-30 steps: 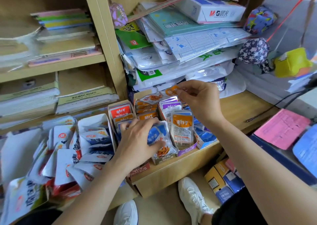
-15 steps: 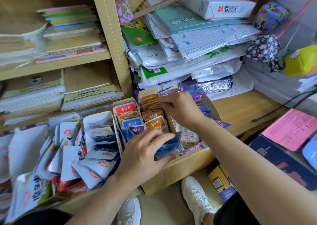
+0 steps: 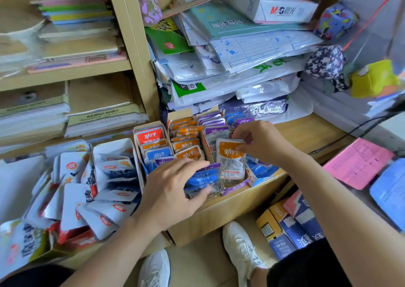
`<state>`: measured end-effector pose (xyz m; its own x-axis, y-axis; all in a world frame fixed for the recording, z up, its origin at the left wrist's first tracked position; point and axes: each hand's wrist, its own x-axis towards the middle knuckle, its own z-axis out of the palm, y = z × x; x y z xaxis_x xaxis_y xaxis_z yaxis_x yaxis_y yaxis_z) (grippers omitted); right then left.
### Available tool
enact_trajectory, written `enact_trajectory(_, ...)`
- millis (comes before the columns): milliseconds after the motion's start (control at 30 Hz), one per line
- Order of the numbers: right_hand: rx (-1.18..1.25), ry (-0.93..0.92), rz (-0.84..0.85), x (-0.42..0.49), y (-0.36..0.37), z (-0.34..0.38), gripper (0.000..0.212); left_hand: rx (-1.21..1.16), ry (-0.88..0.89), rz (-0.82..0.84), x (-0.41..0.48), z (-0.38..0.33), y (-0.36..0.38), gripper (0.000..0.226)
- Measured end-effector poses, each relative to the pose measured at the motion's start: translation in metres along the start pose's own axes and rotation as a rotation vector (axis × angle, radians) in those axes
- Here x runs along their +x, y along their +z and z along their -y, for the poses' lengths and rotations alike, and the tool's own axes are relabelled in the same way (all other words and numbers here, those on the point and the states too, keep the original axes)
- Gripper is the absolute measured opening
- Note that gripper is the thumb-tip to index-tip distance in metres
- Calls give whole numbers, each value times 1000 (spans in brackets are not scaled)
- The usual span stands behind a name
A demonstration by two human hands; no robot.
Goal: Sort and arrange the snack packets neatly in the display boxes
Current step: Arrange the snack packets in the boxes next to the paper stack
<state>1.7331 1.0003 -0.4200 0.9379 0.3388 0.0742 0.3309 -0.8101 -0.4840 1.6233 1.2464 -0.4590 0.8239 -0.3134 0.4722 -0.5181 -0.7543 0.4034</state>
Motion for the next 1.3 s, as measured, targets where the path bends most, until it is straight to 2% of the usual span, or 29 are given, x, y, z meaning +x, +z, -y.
enact_trajectory(133, 65, 1, -120, 0, -8, -3, 10, -14, 28, 14, -1, 0, 0, 45)
enact_trajectory(267, 306, 22, -221, 2, -17, -1, 14, -49, 63, 38, -5, 3, -1, 46)
enact_trajectory(467, 609, -104, -377, 4, -21, 29, 9, -82, 92, 40, -11, 6, -4, 48)
enact_trajectory(533, 668, -145, -463, 6, -18, 40, 15, -87, 102, 34, -12, 7, -5, 49)
enact_trajectory(600, 685, -182, -478, 10, -10, 48, 17, -92, 112, 35, -12, 7, -7, 50)
enact_trajectory(667, 565, -211, -414, 13, 6, 53, 12, -90, 118, 36, -14, 9, -8, 51)
enact_trajectory(767, 258, -288, -293, 18, 35, 53, 10, -88, 108, 27, -15, 11, -8, 52)
enact_trajectory(900, 139, -300, -14, 21, 48, 46, 11, -85, 94, -5, -14, 10, -9, 54)
enact_trajectory(1000, 169, -300, 161, 14, 42, 41, 10, -37, 61, -70, -12, 8, -10, 57)
enact_trajectory(1133, 422, -156, 389, 2, 30, 29, 24, 48, -51, -56, -7, 11, -11, 75)
enact_trajectory(1200, 424, -170, 390, -1, 29, 24, 24, 35, -54, 2, -8, 10, -10, 69)
enact_trajectory(1300, 379, -174, 226, 2, 32, 24, 20, 1, -25, 55, -11, 7, -7, 52)
